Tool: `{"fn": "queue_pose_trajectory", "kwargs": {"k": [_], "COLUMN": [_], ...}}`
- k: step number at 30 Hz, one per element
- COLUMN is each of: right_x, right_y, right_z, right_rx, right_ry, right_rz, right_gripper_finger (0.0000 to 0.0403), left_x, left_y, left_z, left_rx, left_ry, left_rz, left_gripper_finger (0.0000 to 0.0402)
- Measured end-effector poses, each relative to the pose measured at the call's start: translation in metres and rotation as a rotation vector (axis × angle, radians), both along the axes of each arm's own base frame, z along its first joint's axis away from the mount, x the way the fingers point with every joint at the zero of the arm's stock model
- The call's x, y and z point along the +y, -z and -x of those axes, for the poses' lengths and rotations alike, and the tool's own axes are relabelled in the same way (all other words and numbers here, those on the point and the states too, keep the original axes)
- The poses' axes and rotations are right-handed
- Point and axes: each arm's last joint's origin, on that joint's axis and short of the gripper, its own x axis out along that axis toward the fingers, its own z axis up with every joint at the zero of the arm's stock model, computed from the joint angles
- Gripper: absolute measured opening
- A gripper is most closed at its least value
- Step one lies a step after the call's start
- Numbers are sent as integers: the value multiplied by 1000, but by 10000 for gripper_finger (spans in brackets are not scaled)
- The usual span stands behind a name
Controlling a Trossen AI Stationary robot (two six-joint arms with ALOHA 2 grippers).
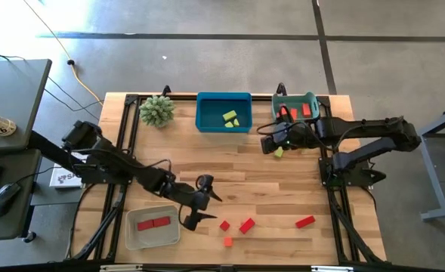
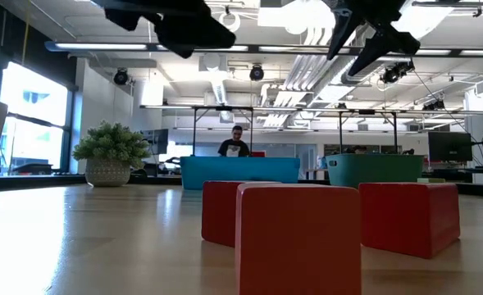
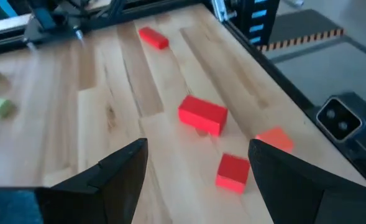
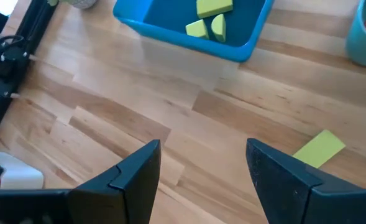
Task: Sort & place blocks by color
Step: Put the red block into the gray bin
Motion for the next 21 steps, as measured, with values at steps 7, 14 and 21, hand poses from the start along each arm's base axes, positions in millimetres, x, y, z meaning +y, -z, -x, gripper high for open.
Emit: {"fn": "queue_pose_trajectory", "kwargs": {"k": [7, 14, 21], "right_x": [9, 11, 11], "right_y": [0, 0, 0], "right_z": [0, 0, 0], "right_rx": [-1, -2, -2], "right_ry": [-28, -29, -31], "right_rz": [18, 35, 33], "right_gripper_finger": [224, 224, 224], "left_x": [-6, -9, -10], "left_y": [28, 53, 67], "left_z": [-12, -21, -26], "left_rx": [35, 57, 54], "left_ry": [51, 62, 83], "left_rz": [20, 10, 7], "left_gripper_finger": [268, 268, 268]}}
